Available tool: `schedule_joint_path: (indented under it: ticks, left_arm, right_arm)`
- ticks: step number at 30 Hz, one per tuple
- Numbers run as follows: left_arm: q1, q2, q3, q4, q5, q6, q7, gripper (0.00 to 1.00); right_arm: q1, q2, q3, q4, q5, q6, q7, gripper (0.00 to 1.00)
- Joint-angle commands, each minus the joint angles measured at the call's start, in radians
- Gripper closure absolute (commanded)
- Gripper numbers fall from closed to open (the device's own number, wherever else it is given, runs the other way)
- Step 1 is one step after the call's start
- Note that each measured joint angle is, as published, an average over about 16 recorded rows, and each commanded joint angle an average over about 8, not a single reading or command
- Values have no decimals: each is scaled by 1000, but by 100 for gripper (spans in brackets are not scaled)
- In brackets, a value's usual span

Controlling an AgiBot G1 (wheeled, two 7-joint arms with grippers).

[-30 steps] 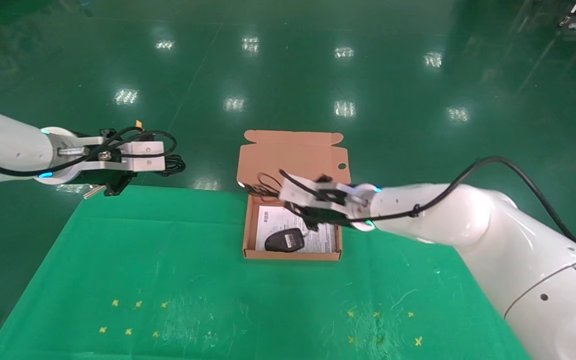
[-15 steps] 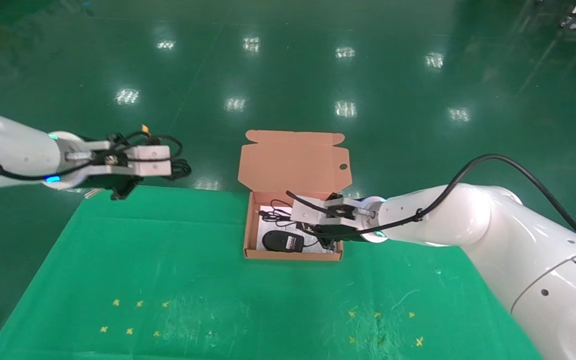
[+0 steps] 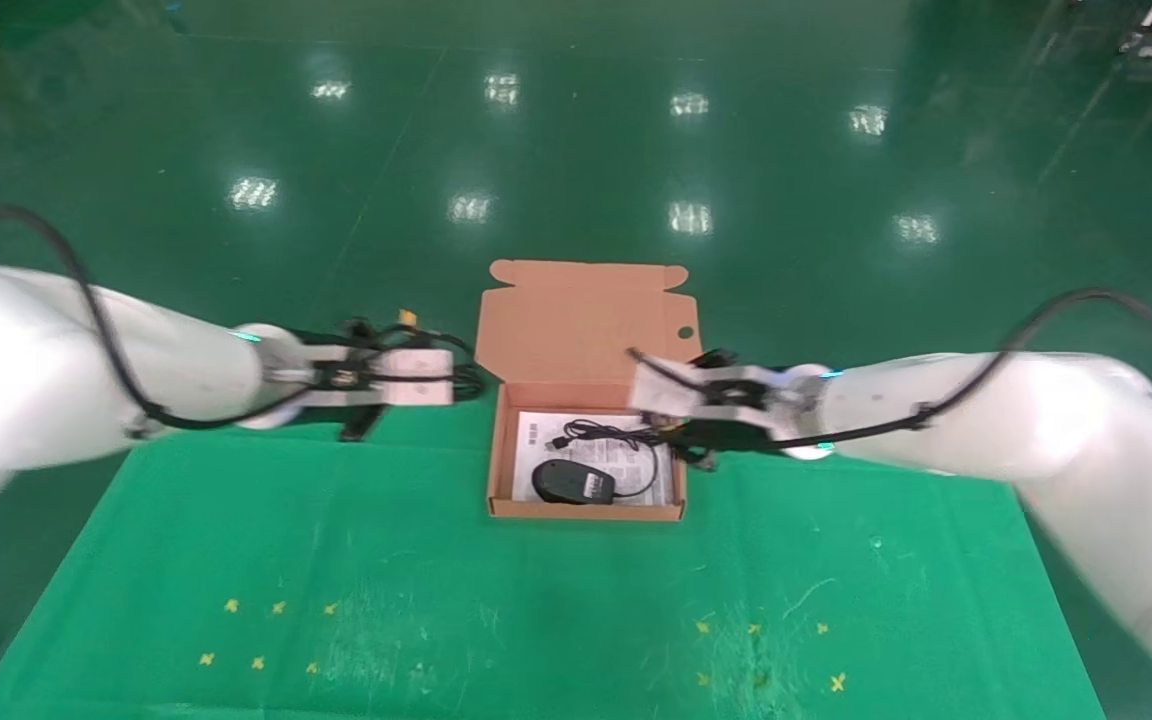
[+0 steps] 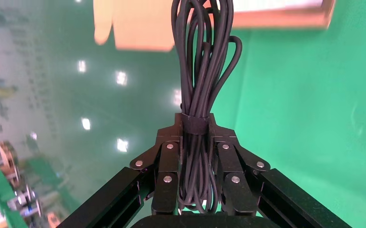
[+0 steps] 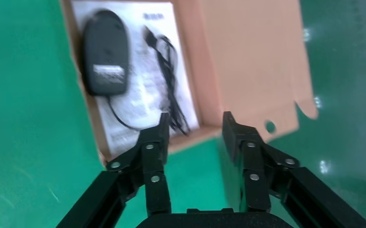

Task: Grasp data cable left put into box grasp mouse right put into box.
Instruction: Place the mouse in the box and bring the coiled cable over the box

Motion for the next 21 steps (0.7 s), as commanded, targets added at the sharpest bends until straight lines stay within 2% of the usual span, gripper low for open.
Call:
schedule_joint_path:
  ticks: [1, 12, 19, 20, 21]
  left_arm:
    - [16, 20, 5, 9, 0, -29, 9, 100]
    - [66, 183, 45, 174, 36, -235, 68, 100]
    - [69, 219, 113, 241, -4, -317, 75, 100]
    - [67, 220, 124, 246, -13, -325, 70, 96]
    - [66, 221, 133, 250, -19, -331, 66, 85]
  right_arm:
    - [1, 29, 2, 29, -6, -1, 12, 0]
    - [13, 236, 8, 324, -121, -66, 210, 0]
    - [11, 328, 12, 499, -215, -123, 349, 0]
    - [11, 336, 12, 517, -228, -131, 364, 0]
    - [11, 343, 12, 531, -237, -136, 376, 0]
